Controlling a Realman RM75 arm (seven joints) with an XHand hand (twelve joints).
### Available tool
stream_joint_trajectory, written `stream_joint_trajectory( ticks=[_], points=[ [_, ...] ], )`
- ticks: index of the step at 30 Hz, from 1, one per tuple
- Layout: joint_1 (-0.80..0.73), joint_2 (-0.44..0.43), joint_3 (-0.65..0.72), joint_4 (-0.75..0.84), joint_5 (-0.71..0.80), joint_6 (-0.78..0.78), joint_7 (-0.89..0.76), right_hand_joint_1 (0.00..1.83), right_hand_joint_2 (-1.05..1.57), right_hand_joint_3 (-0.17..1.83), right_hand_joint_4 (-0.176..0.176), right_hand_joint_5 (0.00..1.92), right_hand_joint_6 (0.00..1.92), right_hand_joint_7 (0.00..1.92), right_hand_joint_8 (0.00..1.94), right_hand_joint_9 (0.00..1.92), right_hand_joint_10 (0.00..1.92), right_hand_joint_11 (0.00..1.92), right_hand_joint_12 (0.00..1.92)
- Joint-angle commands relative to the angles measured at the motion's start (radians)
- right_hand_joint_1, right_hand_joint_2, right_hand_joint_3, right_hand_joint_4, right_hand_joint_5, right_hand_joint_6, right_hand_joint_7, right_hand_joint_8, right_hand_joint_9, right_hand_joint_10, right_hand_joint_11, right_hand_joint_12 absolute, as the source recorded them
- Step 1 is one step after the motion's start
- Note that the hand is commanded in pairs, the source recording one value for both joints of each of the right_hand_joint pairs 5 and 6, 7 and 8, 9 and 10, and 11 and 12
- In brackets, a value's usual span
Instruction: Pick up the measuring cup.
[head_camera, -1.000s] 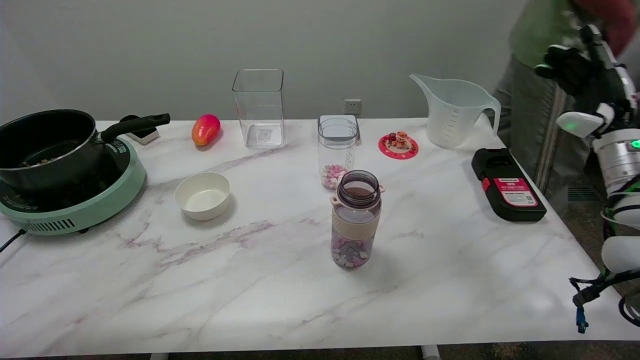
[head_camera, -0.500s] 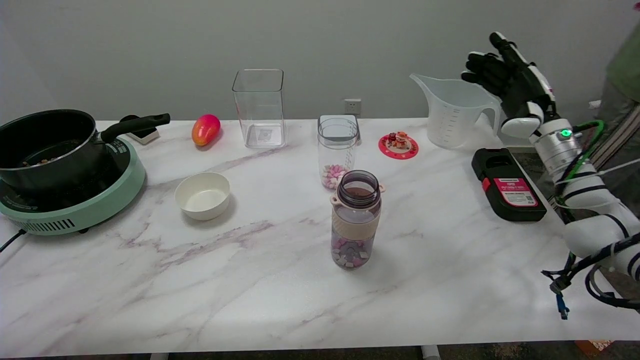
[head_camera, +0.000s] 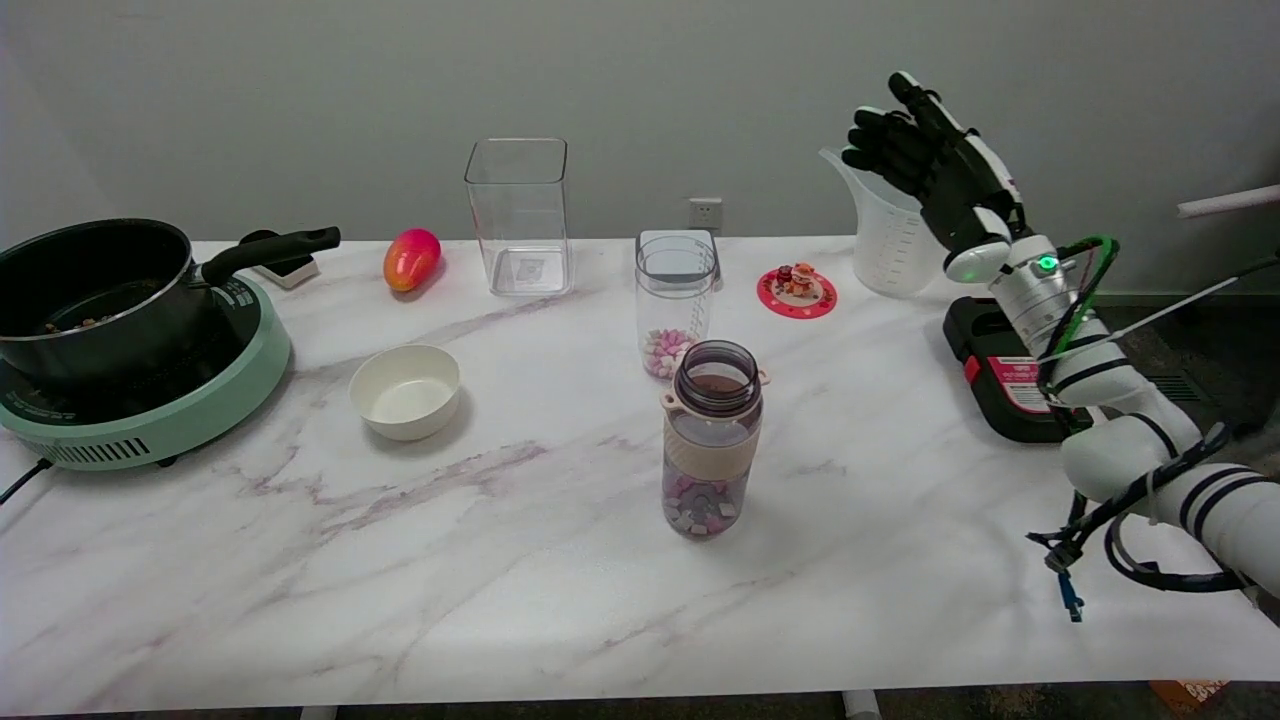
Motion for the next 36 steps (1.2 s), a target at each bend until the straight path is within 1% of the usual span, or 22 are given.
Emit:
stream_joint_trajectory(
  ticks=[1, 4, 9, 21, 27, 30, 32, 36],
  points=[
    [0.188, -0.15, -0.115, -0.142, -0.142, 0.003, 0.03, 1.23, -1.05, 1.13, 0.0, 0.07, 0.07, 0.39, 0.39, 0.39, 0.39, 0.45, 0.45],
    [0.215, -0.172, -0.118, -0.182, -0.197, -0.002, 0.031, 1.23, -1.05, 1.14, 0.0, 0.07, 0.07, 0.39, 0.39, 0.38, 0.38, 0.44, 0.44],
    [0.254, -0.19, -0.178, -0.22, -0.192, -0.007, 0.031, 1.25, -1.05, 1.12, 0.0, 0.07, 0.07, 0.41, 0.41, 0.37, 0.37, 0.44, 0.44],
    [0.279, -0.257, -0.23, -0.298, -0.207, -0.012, 0.016, 1.24, -1.05, 1.12, 0.0, 0.07, 0.07, 0.39, 0.39, 0.36, 0.36, 0.44, 0.44],
    [0.296, -0.317, -0.224, -0.386, -0.202, -0.031, -0.051, 1.25, -1.05, 1.1, 0.0, 0.07, 0.07, 0.41, 0.41, 0.35, 0.35, 0.41, 0.41],
    [0.294, -0.333, -0.22, -0.402, -0.202, -0.052, -0.086, 1.28, -1.05, 1.05, 0.0, 0.07, 0.07, 0.43, 0.43, 0.36, 0.36, 0.41, 0.41],
    [0.294, -0.337, -0.217, -0.41, -0.202, -0.055, -0.119, 1.31, -0.93, 0.99, 0.0, 0.06, 0.06, 0.48, 0.48, 0.42, 0.42, 0.42, 0.42],
    [0.286, -0.343, -0.201, -0.417, -0.202, -0.056, -0.147, 1.33, -0.85, 0.94, 0.0, 0.07, 0.07, 0.53, 0.53, 0.48, 0.48, 0.45, 0.45]
  ],
)
